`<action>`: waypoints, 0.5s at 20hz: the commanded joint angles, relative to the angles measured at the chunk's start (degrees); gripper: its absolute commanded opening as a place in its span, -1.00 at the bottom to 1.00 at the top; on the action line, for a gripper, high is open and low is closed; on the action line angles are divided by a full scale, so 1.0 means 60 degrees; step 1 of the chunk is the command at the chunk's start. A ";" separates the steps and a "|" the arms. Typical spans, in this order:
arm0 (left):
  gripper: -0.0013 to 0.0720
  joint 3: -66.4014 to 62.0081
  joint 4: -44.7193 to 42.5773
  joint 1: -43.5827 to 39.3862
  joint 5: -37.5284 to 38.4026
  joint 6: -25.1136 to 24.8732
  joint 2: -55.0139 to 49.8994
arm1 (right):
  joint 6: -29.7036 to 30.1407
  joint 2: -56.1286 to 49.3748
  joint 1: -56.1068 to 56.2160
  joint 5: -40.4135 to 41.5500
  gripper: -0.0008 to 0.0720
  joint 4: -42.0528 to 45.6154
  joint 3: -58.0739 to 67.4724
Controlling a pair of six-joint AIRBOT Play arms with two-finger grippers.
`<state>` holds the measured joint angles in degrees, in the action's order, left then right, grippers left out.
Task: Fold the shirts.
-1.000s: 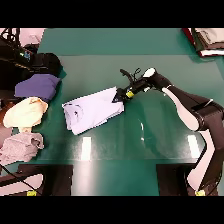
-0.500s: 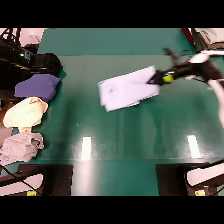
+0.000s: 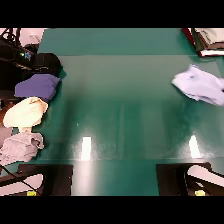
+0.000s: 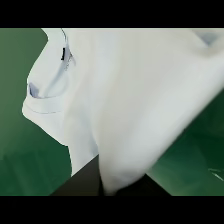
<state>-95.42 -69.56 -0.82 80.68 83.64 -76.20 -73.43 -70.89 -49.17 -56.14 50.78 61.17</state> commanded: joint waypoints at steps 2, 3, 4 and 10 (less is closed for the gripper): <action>-0.91 0.0000 0.0211 -0.0004 -0.0124 0.0062 0.0004 | -0.0244 0.0481 -0.1632 -0.0025 -0.94 0.0382 -0.0991; -0.91 0.0000 0.0211 -0.0004 -0.0062 0.0062 0.0004 | -0.0616 0.0481 -0.1650 -0.0193 -0.94 0.0892 -0.1005; -0.91 0.0000 0.0211 -0.0004 -0.0015 0.0062 0.0004 | -0.0976 0.0514 -0.1647 -0.0375 -0.94 0.1534 -0.1005; -0.91 0.0000 0.0208 -0.0004 -0.0018 -0.0011 0.0007 | -0.1257 0.1111 -0.1650 -0.1559 0.21 0.4688 -0.0907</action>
<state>-95.42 -68.36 -0.82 80.49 83.96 -76.20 -79.83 -65.87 -58.67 -61.95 67.44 55.53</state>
